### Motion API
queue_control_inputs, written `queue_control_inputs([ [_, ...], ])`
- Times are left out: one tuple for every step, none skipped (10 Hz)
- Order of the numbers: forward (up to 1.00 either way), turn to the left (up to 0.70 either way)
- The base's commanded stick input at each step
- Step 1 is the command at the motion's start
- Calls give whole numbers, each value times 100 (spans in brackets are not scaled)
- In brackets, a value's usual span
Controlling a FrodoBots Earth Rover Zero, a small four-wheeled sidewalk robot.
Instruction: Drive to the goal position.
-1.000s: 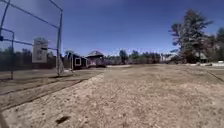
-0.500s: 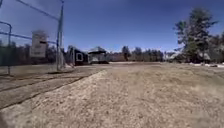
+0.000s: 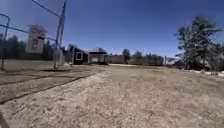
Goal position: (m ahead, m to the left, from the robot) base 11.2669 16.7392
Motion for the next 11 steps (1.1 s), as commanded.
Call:
queue_control_inputs([
  [70,14],
  [70,32],
  [70,23],
  [70,9],
  [70,3],
  [70,3],
  [70,3],
  [70,3],
  [70,3],
  [70,21],
  [70,32],
])
